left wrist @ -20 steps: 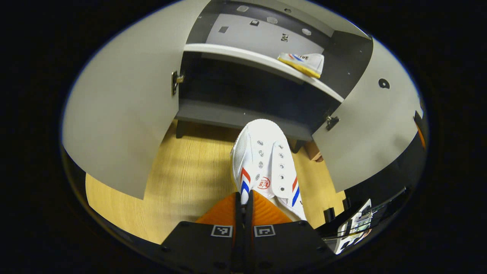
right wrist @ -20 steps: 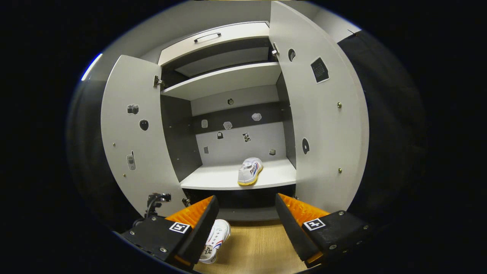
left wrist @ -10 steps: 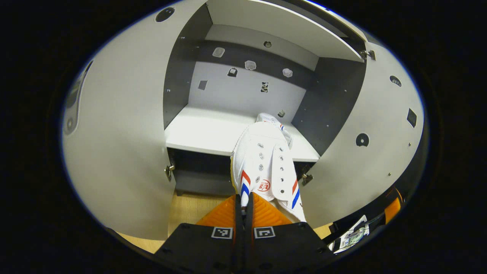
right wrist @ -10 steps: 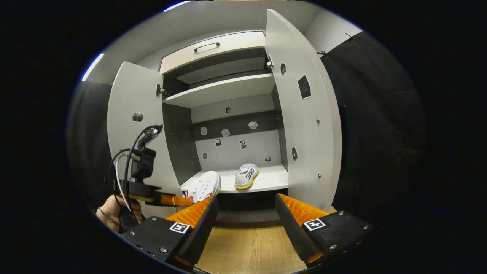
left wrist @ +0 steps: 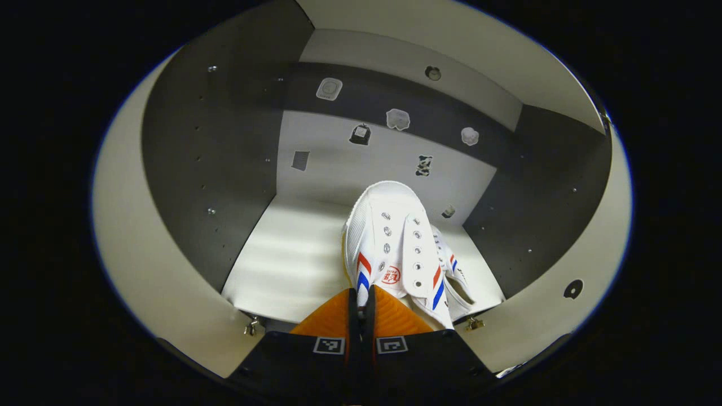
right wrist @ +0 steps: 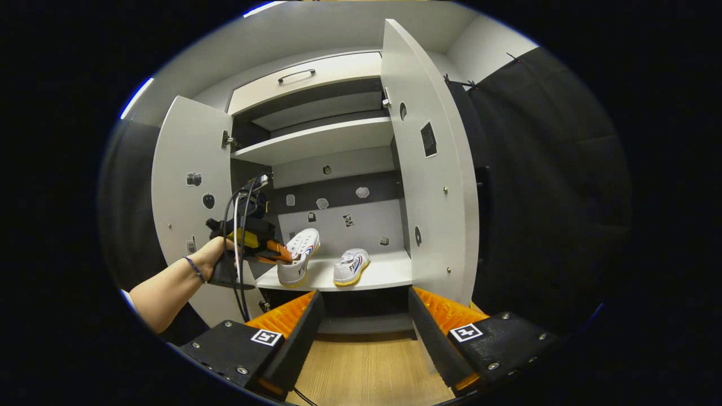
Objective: Grab one shoe with the right hand and put it into the shoe cabinet, grab the other shoe with the left hand and put it into the shoe cabinet; then close the right door with the right hand and the left door with the left hand.
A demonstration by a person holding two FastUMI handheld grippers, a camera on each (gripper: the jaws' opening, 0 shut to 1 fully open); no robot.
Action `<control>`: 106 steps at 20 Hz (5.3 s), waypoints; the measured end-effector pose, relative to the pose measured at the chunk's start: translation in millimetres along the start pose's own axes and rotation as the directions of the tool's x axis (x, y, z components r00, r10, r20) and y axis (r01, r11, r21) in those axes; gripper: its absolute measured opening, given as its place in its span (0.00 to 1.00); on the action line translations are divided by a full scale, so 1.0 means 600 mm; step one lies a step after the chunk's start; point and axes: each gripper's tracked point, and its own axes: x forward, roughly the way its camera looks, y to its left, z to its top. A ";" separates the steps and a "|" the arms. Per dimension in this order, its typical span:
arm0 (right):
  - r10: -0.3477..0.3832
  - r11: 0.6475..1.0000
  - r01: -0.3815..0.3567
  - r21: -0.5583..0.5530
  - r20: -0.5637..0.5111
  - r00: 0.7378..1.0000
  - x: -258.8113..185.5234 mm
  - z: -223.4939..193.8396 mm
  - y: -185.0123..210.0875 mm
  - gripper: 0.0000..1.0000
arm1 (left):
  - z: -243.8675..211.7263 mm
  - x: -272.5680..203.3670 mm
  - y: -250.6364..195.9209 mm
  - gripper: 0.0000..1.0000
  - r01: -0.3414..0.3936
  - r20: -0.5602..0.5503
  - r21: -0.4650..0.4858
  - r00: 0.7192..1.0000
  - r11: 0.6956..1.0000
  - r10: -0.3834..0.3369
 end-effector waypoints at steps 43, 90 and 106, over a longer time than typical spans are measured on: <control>-0.217 0.969 0.228 -0.092 0.114 0.969 0.003 0.114 -0.266 0.92 | -0.109 -0.526 0.023 0.96 -0.062 0.596 0.148 0.802 0.987 -0.039; 0.073 0.994 -0.063 -0.089 0.118 0.990 0.175 0.078 0.090 0.92 | -0.125 -0.548 0.275 0.97 -0.083 0.667 0.125 0.745 0.989 -0.021; 0.134 0.985 -0.117 -0.131 0.127 0.983 0.048 0.074 0.079 0.92 | -0.137 -0.459 0.081 0.95 0.137 0.578 0.216 0.780 0.967 -0.240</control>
